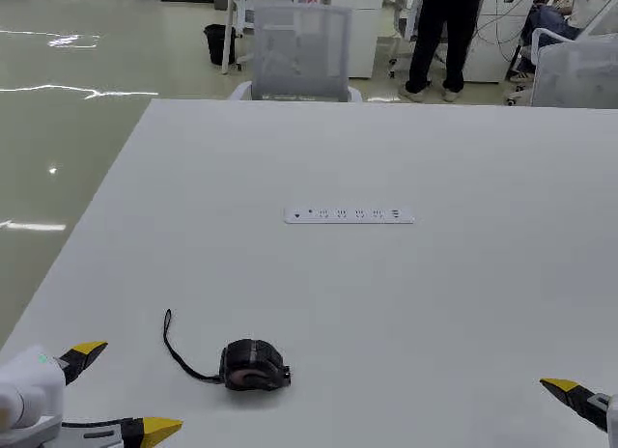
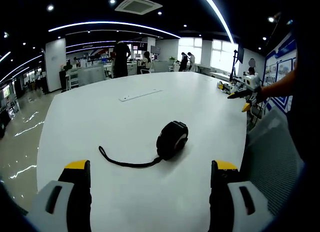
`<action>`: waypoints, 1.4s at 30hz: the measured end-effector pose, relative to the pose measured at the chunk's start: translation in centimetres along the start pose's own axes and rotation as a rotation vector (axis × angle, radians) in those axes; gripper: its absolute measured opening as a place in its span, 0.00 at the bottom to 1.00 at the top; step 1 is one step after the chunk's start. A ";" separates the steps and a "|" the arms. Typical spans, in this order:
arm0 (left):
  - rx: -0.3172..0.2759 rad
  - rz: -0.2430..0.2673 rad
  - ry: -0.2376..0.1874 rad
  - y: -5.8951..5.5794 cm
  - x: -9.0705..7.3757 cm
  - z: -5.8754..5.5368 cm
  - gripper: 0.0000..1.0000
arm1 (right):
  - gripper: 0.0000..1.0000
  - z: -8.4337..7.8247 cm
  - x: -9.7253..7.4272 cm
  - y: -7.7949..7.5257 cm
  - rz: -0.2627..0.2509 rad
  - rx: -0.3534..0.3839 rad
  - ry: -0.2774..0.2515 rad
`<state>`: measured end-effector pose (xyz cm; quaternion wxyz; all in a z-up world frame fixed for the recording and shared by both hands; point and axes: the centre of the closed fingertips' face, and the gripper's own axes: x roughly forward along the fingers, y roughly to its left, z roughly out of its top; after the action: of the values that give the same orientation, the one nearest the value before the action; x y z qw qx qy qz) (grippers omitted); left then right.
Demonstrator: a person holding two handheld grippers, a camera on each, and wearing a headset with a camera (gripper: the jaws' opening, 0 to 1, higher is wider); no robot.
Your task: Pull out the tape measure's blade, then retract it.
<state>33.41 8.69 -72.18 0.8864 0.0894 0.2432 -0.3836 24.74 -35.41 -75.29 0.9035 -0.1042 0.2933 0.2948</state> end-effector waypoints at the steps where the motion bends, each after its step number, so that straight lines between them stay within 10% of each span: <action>1: -0.001 -0.010 0.004 -0.2 0.2 0.1 0.99 | 0.89 0.1 0.1 0.1 0.003 0.000 -0.001; 25: 0.102 -0.137 0.064 -0.8 4.1 2.1 0.96 | 0.84 2.7 4.7 2.5 0.117 -0.073 0.006; 42: 0.310 -0.250 0.168 -1.7 8.1 2.7 0.84 | 0.76 6.8 9.1 5.5 0.234 -0.181 -0.008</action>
<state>37.92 1.45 -73.81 0.7841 0.2256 0.2634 -0.5147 30.66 -24.21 -75.27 0.8509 -0.1495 0.2722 0.4237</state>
